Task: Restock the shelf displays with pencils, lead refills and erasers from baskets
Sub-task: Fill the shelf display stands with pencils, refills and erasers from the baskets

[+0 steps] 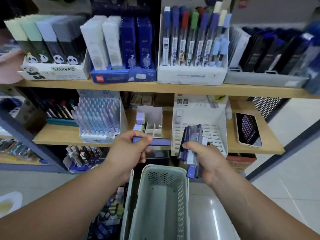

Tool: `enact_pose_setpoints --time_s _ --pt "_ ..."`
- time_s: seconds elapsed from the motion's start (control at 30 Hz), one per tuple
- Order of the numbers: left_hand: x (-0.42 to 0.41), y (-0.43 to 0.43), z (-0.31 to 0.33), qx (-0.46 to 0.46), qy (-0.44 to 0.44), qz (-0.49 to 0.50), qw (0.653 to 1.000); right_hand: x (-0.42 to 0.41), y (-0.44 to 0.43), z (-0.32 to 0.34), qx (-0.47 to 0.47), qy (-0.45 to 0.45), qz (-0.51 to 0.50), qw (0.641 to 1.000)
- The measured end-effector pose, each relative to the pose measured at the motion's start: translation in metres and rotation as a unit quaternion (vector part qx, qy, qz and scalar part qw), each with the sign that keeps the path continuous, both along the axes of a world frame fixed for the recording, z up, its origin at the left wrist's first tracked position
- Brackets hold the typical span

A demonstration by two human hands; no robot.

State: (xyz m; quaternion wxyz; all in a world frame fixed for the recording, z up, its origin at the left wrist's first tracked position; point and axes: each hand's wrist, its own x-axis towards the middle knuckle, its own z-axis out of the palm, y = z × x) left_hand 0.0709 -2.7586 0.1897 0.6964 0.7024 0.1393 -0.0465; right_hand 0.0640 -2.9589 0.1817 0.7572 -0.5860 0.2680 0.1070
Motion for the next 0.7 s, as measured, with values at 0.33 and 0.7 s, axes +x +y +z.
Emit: enact_pose_setpoints --time_s 0.33,0.7 --pt "0.078 -0.065 -0.013 0.171 -0.097 -0.089 0.976 0.031 -0.046 -0.015 0.031 0.018 -0.042 0.998" --pt "0.11 -0.073 -0.013 0.286 -0.178 -0.103 0.936 0.034 -0.048 -0.029 0.078 0.042 -0.072 0.993"
